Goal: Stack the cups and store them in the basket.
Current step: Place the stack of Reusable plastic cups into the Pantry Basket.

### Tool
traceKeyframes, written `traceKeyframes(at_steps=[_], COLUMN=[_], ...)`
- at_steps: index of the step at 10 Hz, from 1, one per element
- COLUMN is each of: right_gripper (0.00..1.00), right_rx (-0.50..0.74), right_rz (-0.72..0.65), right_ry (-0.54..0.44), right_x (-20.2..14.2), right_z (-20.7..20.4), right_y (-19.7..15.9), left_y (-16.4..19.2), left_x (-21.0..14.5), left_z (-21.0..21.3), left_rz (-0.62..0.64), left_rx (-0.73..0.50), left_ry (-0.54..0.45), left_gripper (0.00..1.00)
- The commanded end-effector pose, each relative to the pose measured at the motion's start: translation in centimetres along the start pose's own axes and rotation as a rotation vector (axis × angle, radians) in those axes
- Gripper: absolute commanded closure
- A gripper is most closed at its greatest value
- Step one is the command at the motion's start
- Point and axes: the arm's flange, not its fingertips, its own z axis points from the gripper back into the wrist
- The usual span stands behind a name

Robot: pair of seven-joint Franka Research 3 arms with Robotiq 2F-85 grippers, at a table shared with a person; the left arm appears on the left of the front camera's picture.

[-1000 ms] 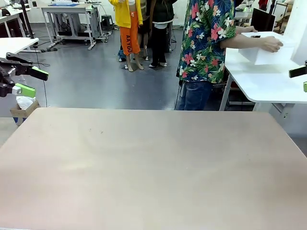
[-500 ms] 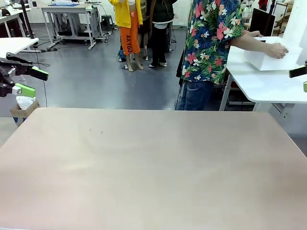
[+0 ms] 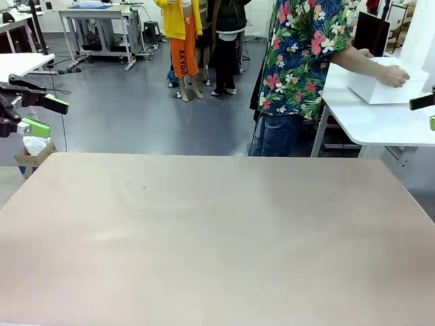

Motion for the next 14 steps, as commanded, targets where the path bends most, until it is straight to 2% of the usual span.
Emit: traceKeyframes(at_steps=[1, 14], right_gripper=[0.00, 0.00], right_rx=[-0.001, -0.001], right_rz=[0.000, 0.000], right_ry=[-0.020, -0.020], right_x=[0.39, 0.39], right_z=[0.06, 0.06], right_y=[0.14, 0.14], left_y=[-0.02, -0.02], left_x=[0.45, 0.45], left_z=[0.03, 0.03], left_rz=[0.008, 0.008], left_rx=[0.000, 0.000], left_ry=[-0.021, -0.021], left_gripper=[0.08, 0.08])
